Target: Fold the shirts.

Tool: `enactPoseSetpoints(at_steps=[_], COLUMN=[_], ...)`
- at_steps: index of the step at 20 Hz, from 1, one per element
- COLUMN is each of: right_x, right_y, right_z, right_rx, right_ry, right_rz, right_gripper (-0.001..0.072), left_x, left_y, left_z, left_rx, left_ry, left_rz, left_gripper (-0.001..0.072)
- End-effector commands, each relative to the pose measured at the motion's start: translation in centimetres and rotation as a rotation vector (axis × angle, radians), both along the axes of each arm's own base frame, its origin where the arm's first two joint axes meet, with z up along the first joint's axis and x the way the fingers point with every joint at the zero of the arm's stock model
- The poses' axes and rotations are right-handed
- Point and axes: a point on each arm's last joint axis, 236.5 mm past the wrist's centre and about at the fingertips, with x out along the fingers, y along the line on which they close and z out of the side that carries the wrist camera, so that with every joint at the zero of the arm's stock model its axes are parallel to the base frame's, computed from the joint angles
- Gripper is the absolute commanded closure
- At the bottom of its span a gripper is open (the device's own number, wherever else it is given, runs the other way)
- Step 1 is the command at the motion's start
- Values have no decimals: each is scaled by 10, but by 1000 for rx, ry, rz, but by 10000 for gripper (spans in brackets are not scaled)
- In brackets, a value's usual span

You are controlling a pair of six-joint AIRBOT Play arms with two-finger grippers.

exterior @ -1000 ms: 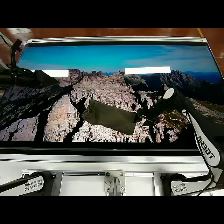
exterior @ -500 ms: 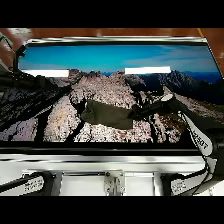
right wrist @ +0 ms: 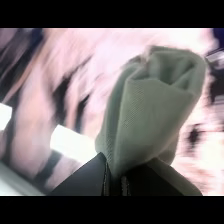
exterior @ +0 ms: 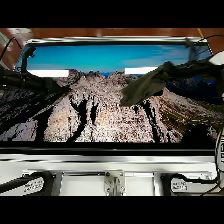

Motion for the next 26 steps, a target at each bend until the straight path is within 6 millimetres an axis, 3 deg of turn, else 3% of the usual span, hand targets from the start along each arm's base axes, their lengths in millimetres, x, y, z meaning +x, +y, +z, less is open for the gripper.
enactPoseSetpoints(at_steps=[1, 6, 9, 10, 13, 15, 17, 21, 26], right_x=[-3, -52, -125, -145, -200, -241, -280, -331, -359], right_y=[-107, -252, -336, -353, -357, -339, -323, -305, -291], right_z=[22, -4, -32, -42, -99, -145, -177, -204, -227], right_rx=[-91, -189, -369, -385, -254, -160, -60, 73, 123], right_ry=[14, 138, 317, 369, 540, 670, 775, 863, 878], right_rz=[-227, -497, -629, -669, -725, -709, -742, -841, -924], right_gripper=[659, 658, 658, 659, 659, 658, 659, 658, 657], left_x=[-11, -34, -39, -41, -40, -41, -42, -46, -56], left_y=[-23, -43, -45, -45, -45, -45, -47, -57, -74], left_z=[0, -3, -4, -4, -4, -4, -4, -4, -4], left_rx=[0, -2, -12, -11, -20, -27, -29, -27, -22], left_ry=[8, 67, 113, 118, 145, 172, 177, 175, 176], left_rz=[-66, -144, -127, -132, -103, -79, -79, -103, -154], left_gripper=[667, 667, 667, 667, 667, 667, 667, 667, 667])
